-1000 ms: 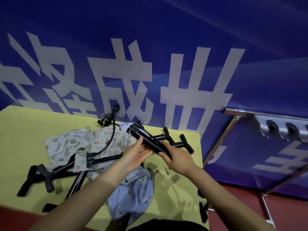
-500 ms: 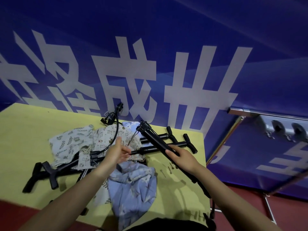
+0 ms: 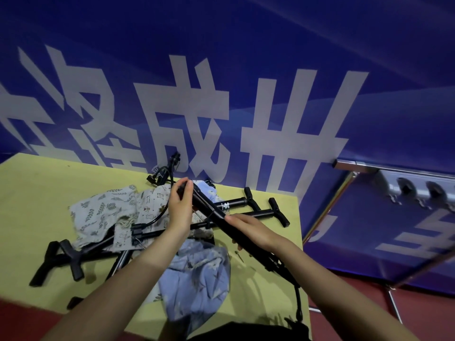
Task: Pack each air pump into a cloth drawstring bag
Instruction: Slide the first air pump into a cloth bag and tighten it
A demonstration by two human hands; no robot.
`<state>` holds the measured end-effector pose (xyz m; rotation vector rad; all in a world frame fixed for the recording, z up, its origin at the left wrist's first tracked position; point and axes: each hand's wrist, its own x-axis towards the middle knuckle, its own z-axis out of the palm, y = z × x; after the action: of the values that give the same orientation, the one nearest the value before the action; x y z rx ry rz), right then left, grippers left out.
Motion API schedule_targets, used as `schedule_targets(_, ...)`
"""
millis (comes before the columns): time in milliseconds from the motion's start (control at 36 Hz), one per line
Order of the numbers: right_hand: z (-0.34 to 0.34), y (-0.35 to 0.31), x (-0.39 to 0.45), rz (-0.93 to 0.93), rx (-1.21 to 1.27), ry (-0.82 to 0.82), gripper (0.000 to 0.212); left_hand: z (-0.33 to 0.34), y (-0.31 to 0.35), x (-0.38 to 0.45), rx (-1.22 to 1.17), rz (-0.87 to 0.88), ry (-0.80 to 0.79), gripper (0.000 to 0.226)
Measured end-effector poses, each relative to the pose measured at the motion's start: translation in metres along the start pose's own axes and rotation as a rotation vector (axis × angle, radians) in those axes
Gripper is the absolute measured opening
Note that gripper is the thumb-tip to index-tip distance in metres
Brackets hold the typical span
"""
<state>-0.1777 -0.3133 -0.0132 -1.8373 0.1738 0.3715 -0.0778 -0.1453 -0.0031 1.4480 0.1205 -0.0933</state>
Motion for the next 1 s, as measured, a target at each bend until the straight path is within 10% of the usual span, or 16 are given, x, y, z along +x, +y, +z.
schedule_targets(111, 0.006, -0.002, 0.012, -0.024, -0.053, 0.082, 0.069, -0.001, -0.004, -0.008, -0.042, 0.01, -0.005, 0.018)
schedule_targets(444, 0.017, -0.01, 0.022, -0.126, -0.171, 0.057, 0.043, -0.016, -0.011, -0.009, -0.098, -0.042, -0.049, 0.02)
schedule_targets(1000, 0.007, 0.02, 0.041, -0.021, -0.824, -0.054, 0.058, -0.121, -0.085, 0.011, 1.085, -0.211, -0.261, 0.056)
